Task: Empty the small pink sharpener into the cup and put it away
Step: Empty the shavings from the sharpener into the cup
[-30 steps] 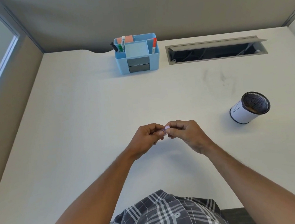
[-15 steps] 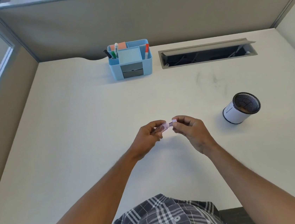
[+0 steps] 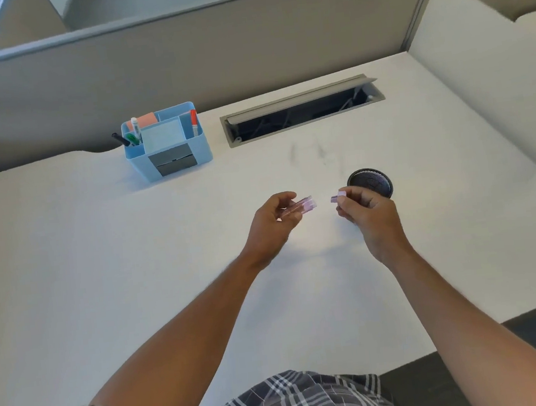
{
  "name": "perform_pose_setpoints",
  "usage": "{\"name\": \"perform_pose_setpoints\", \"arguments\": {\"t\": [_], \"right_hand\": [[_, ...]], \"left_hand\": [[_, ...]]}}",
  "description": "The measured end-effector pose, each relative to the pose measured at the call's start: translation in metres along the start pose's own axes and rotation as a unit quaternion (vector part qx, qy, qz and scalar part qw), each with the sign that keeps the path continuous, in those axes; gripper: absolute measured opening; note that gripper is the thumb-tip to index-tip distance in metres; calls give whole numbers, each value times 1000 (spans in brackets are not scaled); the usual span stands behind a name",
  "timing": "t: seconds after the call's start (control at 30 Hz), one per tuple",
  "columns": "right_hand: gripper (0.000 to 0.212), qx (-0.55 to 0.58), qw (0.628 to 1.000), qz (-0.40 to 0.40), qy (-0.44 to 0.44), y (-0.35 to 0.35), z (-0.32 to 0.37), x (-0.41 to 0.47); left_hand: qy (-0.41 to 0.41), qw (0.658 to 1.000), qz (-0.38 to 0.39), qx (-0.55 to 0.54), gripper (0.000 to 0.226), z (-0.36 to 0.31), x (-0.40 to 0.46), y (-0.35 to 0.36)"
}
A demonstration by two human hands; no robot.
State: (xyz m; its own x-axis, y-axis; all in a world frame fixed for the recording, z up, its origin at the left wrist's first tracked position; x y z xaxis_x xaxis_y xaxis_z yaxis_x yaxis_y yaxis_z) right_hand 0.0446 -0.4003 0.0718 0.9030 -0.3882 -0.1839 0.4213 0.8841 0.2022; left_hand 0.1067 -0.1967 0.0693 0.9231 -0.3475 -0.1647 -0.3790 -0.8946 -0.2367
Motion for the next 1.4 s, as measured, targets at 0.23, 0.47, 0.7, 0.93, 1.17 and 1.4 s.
{"name": "perform_pose_setpoints", "arguments": {"t": [0.23, 0.47, 0.7, 0.93, 1.17, 1.4], "right_hand": [[8, -6, 997, -70, -40, -54, 34, 12], [5, 5, 994, -103, -23, -88, 32, 23], [4, -7, 994, -112, -17, -101, 29, 34], [7, -38, 991, -125, -21, -102, 30, 39], [2, -57, 990, -129, -22, -96, 29, 40], [4, -70, 989, -126, -29, -93, 29, 39]], "left_hand": [[36, 995, -36, 81, 26, -35, 30, 43], [76, 983, -42, 162, 30, -58, 50, 77], [107, 959, -19, 260, 27, -73, 65, 96], [234, 910, -4, 342, 17, -94, 64, 110], [185, 925, 1, 332, 28, -93, 68, 106], [125, 939, -28, 320, 21, -93, 72, 98]]}}
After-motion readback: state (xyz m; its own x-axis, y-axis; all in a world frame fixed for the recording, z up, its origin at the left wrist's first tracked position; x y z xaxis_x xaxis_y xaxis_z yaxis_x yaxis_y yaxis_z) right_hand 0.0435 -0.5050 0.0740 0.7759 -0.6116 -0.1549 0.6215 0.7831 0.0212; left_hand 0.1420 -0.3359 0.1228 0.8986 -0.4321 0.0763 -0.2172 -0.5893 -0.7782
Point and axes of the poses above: each hand's wrist, its own x-axis towards the middle knuckle, its own y-axis out of the palm, z = x × y, the point moved 6 cm from there along x, towards the middle knuckle, and after that the axes turned 8 degrees about x, right-handed, at the moved point
